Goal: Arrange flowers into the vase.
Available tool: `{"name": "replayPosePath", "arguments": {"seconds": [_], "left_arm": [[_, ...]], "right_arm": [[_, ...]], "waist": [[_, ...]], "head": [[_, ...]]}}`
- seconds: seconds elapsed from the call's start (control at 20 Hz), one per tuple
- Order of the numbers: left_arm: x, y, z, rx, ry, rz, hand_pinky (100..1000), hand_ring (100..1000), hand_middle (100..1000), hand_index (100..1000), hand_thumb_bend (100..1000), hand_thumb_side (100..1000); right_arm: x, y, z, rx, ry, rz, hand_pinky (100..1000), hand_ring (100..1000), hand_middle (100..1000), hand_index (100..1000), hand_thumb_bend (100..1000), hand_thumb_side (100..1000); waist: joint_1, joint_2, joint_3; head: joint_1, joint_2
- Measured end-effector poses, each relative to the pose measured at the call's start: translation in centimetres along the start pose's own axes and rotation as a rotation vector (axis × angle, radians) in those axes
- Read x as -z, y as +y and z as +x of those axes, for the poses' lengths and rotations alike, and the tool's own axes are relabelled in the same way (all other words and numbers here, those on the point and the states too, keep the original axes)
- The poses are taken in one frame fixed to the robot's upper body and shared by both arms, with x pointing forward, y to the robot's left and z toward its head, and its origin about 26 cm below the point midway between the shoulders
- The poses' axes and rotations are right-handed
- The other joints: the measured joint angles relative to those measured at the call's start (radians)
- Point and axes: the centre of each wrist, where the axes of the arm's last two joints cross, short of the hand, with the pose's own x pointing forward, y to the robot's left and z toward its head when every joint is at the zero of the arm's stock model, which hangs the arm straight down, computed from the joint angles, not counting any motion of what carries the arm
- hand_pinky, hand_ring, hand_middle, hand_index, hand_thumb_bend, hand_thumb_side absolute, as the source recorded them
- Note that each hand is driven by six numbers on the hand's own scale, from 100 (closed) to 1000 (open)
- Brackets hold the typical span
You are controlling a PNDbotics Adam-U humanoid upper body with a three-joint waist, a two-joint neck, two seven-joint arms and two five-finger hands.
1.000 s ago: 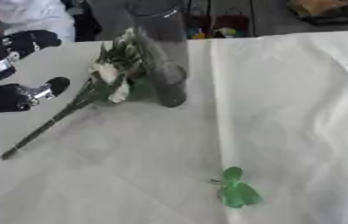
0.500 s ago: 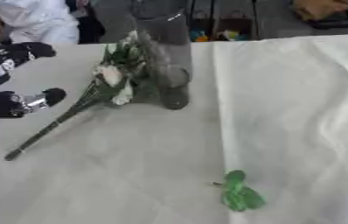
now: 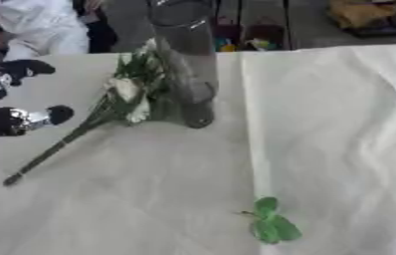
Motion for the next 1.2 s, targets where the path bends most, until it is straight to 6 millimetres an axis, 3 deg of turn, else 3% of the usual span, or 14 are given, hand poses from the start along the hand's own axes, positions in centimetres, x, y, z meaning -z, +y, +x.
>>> {"name": "replayPosePath", "arguments": {"seconds": [0.7,1.2], "left_arm": [[0.4,1.6,1.8,0.112,0.048,-0.043,987,1000,995,1000,644,847],[2.3,1.7,1.4,0.142,0.094,-0.051,980,973,961,1000,613,813]], "right_arm": [[0.0,0.2,0.0,0.011,0.0,0.003,753,827,631,836,100,1000],[-0.1,0.3,0.0,0.017,0.001,0.018,756,828,627,837,100,1000]], "waist": [[0.0,0.0,-0.013],[0.0,0.003,-0.022]], "head": [[-0.002,-0.002],[0.002,-0.012]]}}
